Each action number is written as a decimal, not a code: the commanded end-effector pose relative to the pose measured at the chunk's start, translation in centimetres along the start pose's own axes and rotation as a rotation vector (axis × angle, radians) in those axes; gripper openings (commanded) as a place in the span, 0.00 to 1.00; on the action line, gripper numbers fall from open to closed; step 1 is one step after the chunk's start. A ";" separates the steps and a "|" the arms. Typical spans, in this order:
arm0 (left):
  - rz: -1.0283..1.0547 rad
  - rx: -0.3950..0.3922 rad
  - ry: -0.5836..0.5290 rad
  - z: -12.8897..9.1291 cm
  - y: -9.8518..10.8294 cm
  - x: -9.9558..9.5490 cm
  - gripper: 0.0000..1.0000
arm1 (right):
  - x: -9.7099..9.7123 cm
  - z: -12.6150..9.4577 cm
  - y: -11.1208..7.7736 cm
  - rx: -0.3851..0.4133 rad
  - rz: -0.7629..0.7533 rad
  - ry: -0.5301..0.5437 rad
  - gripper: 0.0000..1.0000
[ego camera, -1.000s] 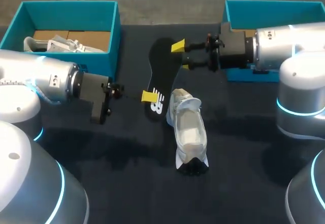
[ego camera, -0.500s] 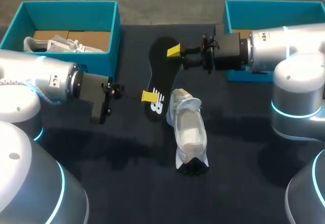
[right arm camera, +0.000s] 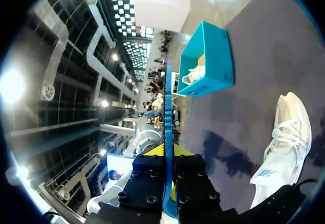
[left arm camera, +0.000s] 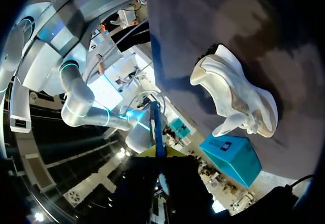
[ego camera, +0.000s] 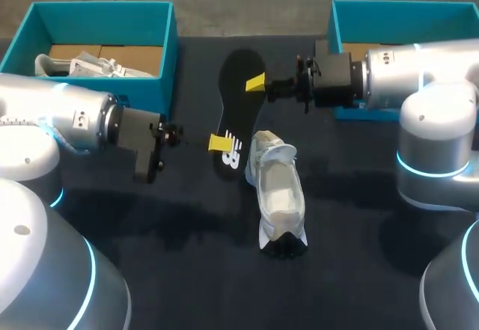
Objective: Take the shoe out of the shoebox, open the shoe tongue, remove and reinsert the insole, then place the shoe into the shoebox
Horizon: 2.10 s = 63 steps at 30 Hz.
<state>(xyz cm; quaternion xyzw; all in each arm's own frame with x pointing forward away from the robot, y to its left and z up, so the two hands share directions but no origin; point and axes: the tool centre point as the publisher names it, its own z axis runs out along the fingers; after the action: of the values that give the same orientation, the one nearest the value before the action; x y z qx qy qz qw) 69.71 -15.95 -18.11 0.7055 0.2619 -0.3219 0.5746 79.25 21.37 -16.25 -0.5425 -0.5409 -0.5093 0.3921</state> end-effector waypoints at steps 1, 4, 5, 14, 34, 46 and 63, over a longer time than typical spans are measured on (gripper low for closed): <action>-0.001 -0.008 0.006 0.1 -0.2 0.0 1.00 | 0.1 0.2 -0.2 -0.003 0.002 -0.004 0.00; 0.000 -0.014 0.013 -0.1 -0.2 0.1 1.00 | 0.2 0.2 -0.3 0.001 0.003 -0.001 0.00; 0.000 -0.015 0.015 -0.2 -0.2 0.1 1.00 | 0.2 0.2 -0.3 0.003 0.004 -0.001 0.00; 0.005 -0.028 0.046 -1.7 0.2 -0.4 1.00 | -1.3 -0.6 -1.1 0.010 0.035 -0.015 0.00; -0.086 0.104 0.210 -6.0 4.1 -1.2 1.00 | -3.6 -2.0 -3.2 0.010 0.070 -0.006 0.00; -0.153 0.242 0.476 -8.7 9.8 -0.5 1.00 | -3.9 -1.9 -3.4 -0.001 0.083 -0.024 0.00; -0.154 0.451 0.675 -7.4 15.8 -1.9 1.00 | -4.1 -1.9 -3.5 0.001 0.092 -0.028 0.00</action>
<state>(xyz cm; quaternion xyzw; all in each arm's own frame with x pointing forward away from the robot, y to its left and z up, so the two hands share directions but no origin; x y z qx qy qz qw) 80.62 -10.63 -6.22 0.8278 0.4170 -0.1562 0.3412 75.98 18.97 -20.36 -0.5725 -0.5204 -0.4844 0.4083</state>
